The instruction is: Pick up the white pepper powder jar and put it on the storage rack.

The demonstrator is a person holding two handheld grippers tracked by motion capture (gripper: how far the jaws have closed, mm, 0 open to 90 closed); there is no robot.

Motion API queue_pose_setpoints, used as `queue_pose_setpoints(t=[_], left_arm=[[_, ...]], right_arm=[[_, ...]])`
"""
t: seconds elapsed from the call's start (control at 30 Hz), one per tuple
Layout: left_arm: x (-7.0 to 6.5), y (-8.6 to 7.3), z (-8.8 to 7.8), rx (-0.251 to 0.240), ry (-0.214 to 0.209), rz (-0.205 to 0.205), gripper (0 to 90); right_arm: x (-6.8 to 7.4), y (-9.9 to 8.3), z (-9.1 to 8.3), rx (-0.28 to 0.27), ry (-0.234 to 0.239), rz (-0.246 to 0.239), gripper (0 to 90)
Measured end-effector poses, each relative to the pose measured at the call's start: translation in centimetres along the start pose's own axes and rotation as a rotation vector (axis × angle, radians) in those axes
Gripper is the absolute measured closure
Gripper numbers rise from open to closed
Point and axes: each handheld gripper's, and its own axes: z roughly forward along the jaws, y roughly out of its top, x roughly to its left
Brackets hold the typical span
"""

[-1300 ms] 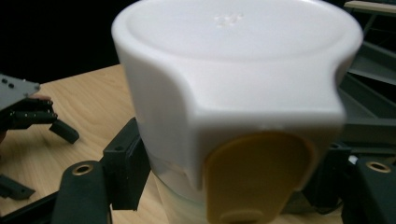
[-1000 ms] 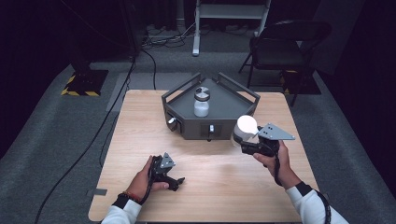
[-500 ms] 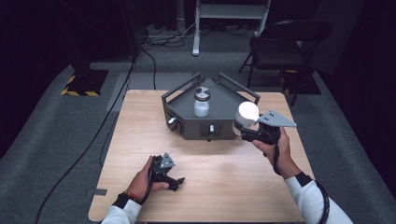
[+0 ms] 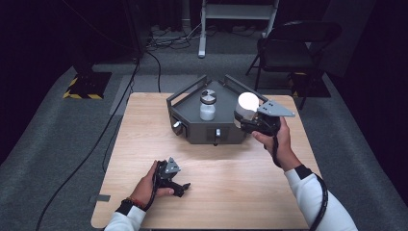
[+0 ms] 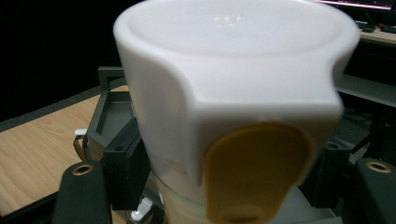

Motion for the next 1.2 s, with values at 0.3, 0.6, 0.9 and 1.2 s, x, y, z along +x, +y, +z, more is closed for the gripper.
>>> queue_pose_setpoints(t=[0.3,0.6,0.9,1.2], left_arm=[[0.0,0.0,0.0,0.0,0.001,0.001,0.0],[0.0,0.0,0.0,-0.001,0.0,0.003,0.0],[0.0,0.0,0.0,0.0,-0.001,0.003,0.0],[0.0,0.0,0.0,0.0,-0.002,0.005,0.0]], right_arm=[[0.0,0.7,2.4,0.014,-0.019,0.005,29.8],[-0.2,1.1,4.4,0.028,-0.045,0.015,29.8],[-0.4,0.5,6.1,0.051,-0.064,0.044,29.8],[-0.4,-0.2,7.1,0.082,-0.07,0.062,29.8]])
